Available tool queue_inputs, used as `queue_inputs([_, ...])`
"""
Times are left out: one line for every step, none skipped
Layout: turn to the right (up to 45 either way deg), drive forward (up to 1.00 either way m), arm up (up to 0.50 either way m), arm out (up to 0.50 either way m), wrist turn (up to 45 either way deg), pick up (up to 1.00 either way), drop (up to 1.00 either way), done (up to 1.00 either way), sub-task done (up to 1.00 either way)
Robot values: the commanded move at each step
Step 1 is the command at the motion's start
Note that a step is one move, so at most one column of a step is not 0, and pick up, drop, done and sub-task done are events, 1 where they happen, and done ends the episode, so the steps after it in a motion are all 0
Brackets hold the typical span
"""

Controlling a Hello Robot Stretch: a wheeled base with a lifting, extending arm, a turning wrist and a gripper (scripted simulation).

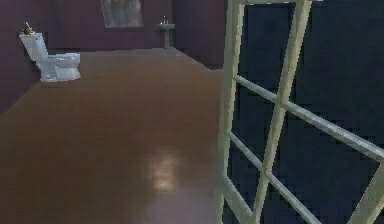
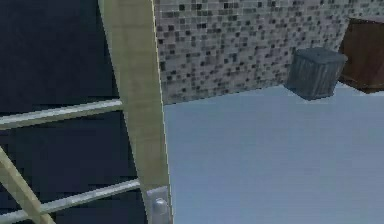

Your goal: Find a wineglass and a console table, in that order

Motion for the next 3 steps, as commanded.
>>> queue_inputs([-27.0, 0.00, 0.00, 0.00, 0.0, 0.00, 0.00, 0.00, 0.00])
queue_inputs([0.0, 1.00, 0.00, 0.00, 0.0, 0.00, 0.00, 0.00, 0.00])
queue_inputs([45.0, 0.00, 0.00, 0.00, 0.0, 0.00, 0.00, 0.00, 0.00])
